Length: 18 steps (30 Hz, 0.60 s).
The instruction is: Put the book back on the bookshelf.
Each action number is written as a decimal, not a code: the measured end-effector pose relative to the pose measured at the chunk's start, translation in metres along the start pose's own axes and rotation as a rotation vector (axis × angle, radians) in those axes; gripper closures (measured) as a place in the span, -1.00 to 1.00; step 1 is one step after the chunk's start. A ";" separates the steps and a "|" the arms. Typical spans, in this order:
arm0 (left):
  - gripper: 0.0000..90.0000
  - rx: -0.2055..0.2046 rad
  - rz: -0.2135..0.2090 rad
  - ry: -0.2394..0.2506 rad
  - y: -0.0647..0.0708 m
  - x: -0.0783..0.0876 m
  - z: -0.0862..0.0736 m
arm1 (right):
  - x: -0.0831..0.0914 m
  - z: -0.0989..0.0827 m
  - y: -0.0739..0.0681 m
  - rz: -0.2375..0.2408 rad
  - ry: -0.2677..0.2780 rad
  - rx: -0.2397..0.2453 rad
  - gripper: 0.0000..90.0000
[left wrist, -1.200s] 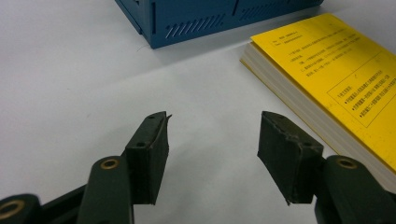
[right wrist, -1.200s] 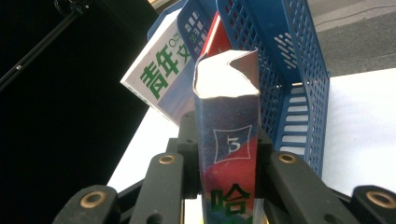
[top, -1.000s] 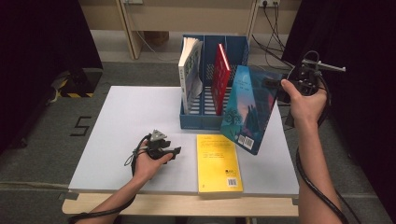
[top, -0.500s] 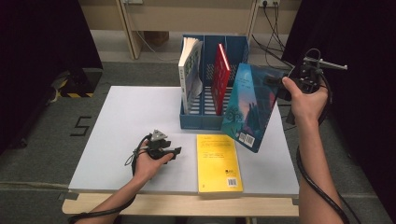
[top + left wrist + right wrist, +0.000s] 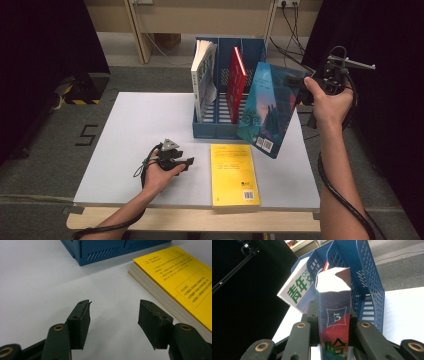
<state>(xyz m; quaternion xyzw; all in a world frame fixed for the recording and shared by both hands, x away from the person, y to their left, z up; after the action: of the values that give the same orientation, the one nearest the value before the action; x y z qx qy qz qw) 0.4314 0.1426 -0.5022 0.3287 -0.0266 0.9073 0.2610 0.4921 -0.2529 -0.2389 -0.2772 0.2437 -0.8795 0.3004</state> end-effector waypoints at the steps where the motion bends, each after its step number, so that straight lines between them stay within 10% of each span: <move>1: -0.06 0.001 0.000 0.000 0.000 0.000 0.000 | 0.000 0.001 0.000 0.001 0.003 -0.001 0.66; 18: -0.06 0.003 0.002 0.000 -0.002 0.001 -0.001 | -0.005 0.017 0.000 -0.024 0.043 0.007 0.66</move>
<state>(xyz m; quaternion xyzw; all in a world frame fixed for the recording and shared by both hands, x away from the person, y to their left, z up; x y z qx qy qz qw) 0.4315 0.1451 -0.5031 0.3290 -0.0254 0.9076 0.2597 0.5059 -0.2538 -0.2279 -0.2601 0.2439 -0.8896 0.2855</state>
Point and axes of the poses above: each handheld gripper's, and its own axes: x roughly backward along the jaws, z roughly out of its top, y roughly to its right, the point moved 3 cm from there along -x, roughly forward along the jaws, and after that the axes turned 5 degrees about z, right-handed, at the moved point
